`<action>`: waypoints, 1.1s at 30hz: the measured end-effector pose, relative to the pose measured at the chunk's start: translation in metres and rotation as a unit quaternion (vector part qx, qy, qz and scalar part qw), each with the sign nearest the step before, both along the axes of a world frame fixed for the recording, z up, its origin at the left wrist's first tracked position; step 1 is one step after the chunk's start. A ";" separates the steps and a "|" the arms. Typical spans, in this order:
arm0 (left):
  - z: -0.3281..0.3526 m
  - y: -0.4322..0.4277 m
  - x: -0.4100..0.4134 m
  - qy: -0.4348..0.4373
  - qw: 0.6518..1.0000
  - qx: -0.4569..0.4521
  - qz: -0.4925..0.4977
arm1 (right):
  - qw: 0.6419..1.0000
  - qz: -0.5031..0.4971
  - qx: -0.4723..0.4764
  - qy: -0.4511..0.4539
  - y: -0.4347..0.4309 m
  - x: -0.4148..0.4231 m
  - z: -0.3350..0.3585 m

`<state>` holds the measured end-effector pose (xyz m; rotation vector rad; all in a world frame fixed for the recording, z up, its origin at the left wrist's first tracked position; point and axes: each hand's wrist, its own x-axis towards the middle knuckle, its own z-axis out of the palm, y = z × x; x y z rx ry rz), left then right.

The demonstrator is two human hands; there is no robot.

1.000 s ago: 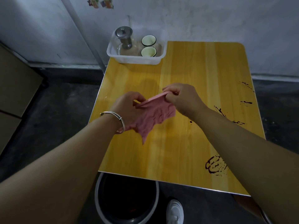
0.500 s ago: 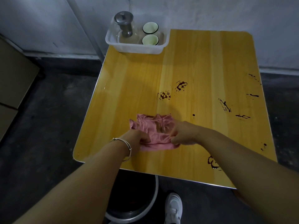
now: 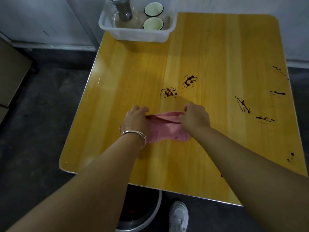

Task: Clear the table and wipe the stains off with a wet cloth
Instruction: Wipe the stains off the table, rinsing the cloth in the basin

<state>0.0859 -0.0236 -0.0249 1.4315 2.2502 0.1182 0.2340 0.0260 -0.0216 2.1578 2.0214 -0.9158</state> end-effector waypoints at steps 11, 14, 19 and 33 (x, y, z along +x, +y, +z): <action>-0.004 -0.018 -0.012 -0.118 0.988 0.031 0.091 | 0.991 0.072 0.038 -0.107 -0.054 -0.071 -0.008; -0.003 -0.021 -0.015 -0.142 0.983 0.028 0.108 | 0.995 0.003 0.017 -0.101 -0.064 -0.088 -0.017; -0.006 -0.026 -0.029 -0.281 0.943 0.025 0.179 | 0.991 -0.083 0.021 -0.106 -0.065 -0.108 -0.029; -0.046 -0.003 -0.021 -0.041 0.989 0.140 -0.018 | 0.971 -0.111 0.165 -0.132 -0.062 -0.036 -0.064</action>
